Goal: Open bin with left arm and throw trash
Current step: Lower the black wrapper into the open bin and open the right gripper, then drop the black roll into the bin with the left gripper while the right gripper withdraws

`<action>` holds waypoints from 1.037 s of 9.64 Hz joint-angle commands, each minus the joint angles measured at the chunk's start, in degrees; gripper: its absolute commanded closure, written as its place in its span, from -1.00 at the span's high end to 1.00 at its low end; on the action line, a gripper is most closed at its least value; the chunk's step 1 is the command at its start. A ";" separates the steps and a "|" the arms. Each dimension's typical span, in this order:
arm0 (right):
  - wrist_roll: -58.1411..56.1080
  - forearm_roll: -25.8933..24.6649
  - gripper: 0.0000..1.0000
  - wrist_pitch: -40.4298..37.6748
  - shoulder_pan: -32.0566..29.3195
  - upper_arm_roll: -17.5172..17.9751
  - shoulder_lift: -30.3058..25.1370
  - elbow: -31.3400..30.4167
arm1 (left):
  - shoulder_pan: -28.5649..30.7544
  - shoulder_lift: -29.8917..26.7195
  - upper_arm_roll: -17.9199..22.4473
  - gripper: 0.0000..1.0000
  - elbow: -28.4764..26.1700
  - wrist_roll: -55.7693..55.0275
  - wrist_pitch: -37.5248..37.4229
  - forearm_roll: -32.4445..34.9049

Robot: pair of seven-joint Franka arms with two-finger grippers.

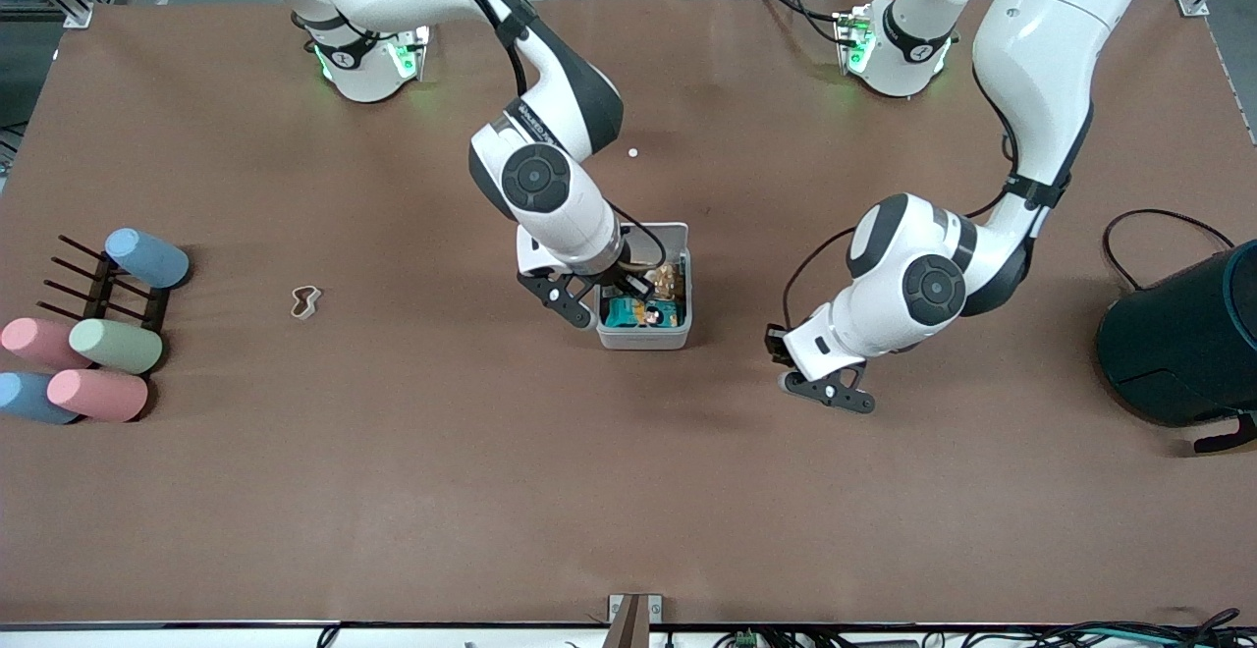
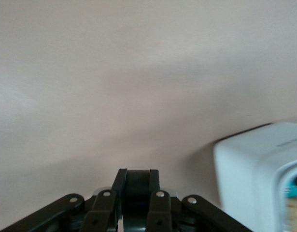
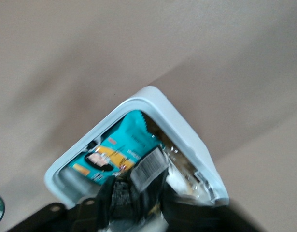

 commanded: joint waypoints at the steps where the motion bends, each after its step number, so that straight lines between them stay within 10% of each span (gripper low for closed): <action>1: -0.49 0.46 0.64 -0.36 -0.64 -0.21 0.84 1.20 | 0.54 -0.36 -2.13 -1.00 0.85 -2.70 -0.37 -7.53; 5: -0.41 1.07 0.98 -5.78 -2.48 -0.21 -1.69 1.46 | -0.33 -0.27 -6.27 -1.00 2.79 -10.98 0.15 -16.96; 10: -9.31 0.38 0.95 -26.24 -15.80 -0.56 -8.46 -0.29 | -3.23 2.10 -6.19 -1.00 1.13 -11.59 5.06 -18.64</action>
